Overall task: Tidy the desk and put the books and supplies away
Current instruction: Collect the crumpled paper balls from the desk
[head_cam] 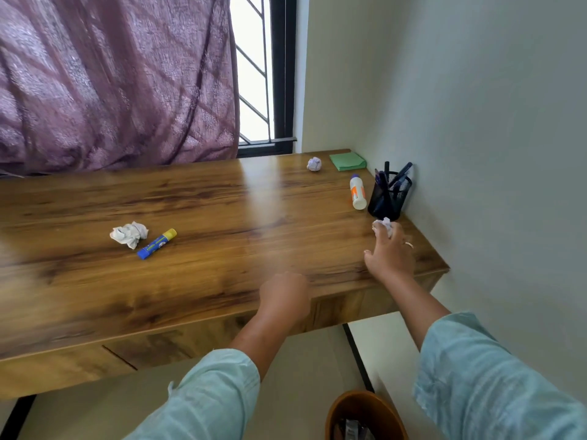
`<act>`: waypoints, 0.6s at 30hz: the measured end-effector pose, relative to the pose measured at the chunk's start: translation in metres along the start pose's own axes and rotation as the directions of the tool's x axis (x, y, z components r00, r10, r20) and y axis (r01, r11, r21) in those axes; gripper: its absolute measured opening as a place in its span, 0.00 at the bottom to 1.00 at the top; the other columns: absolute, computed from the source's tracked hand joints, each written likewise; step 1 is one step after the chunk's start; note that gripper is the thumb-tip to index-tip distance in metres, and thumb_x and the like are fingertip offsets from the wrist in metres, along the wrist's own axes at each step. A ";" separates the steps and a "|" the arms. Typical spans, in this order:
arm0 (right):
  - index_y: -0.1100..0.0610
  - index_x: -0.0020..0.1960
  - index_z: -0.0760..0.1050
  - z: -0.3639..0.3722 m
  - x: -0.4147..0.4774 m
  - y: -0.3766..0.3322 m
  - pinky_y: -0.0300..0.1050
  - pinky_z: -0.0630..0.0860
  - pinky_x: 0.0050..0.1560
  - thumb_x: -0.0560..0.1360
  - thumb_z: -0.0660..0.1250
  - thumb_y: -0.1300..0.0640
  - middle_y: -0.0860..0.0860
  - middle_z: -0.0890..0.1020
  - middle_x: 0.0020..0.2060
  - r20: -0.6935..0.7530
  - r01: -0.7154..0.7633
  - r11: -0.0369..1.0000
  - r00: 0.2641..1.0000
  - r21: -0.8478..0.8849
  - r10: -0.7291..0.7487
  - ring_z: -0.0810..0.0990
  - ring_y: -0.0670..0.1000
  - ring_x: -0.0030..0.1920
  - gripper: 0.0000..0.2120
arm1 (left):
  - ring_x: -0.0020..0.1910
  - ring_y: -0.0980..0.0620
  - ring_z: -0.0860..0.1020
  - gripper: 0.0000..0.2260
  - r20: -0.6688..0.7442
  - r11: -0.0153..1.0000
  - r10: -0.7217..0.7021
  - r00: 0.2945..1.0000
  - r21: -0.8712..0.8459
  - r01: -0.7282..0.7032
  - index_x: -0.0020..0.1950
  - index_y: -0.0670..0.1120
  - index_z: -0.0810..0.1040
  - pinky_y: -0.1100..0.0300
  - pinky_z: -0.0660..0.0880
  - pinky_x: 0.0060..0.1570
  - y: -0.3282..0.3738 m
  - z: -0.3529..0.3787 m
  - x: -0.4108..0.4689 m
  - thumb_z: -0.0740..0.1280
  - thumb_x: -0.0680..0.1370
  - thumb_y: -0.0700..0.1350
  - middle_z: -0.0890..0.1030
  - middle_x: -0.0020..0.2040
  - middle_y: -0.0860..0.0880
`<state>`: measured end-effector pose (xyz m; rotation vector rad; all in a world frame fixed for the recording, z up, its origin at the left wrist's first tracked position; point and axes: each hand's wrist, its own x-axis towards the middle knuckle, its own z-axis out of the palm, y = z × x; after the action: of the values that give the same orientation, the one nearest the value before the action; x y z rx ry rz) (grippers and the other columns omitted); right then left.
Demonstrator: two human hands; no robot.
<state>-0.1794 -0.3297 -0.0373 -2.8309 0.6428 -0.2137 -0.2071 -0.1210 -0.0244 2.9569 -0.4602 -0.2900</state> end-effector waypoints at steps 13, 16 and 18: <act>0.55 0.68 0.66 0.030 0.049 -0.012 0.53 0.74 0.53 0.78 0.62 0.51 0.56 0.65 0.67 -0.046 -0.101 0.994 0.994 0.030 0.102 0.73 0.60 0.59 0.21 | 0.51 0.51 0.77 0.12 -0.098 0.972 -0.077 0.992 -0.227 0.053 0.59 0.50 0.78 0.54 0.77 0.50 -0.021 -0.012 0.039 0.63 0.78 0.50 0.79 0.55 0.51; 0.58 0.61 0.71 0.036 0.055 -0.023 0.49 0.73 0.51 0.79 0.58 0.53 0.56 0.69 0.61 -0.048 0.089 0.996 0.995 -0.017 -0.089 0.75 0.58 0.54 0.13 | 0.52 0.53 0.77 0.13 -0.151 0.957 -0.138 0.979 -0.277 0.092 0.61 0.51 0.76 0.59 0.75 0.48 -0.031 -0.021 0.046 0.63 0.78 0.51 0.78 0.57 0.51; 0.59 0.59 0.72 0.040 0.054 -0.041 0.47 0.71 0.51 0.79 0.57 0.54 0.56 0.70 0.60 0.005 0.225 0.974 0.974 0.024 -0.225 0.74 0.58 0.55 0.13 | 0.52 0.52 0.77 0.12 -0.198 0.945 -0.197 0.960 -0.300 0.131 0.60 0.50 0.77 0.61 0.71 0.45 -0.040 -0.027 0.049 0.63 0.78 0.51 0.79 0.56 0.51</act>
<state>-0.1070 -0.3094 -0.0601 -2.8775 0.3135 -0.2466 -0.1443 -0.0957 -0.0125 2.7026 -0.1273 -0.0288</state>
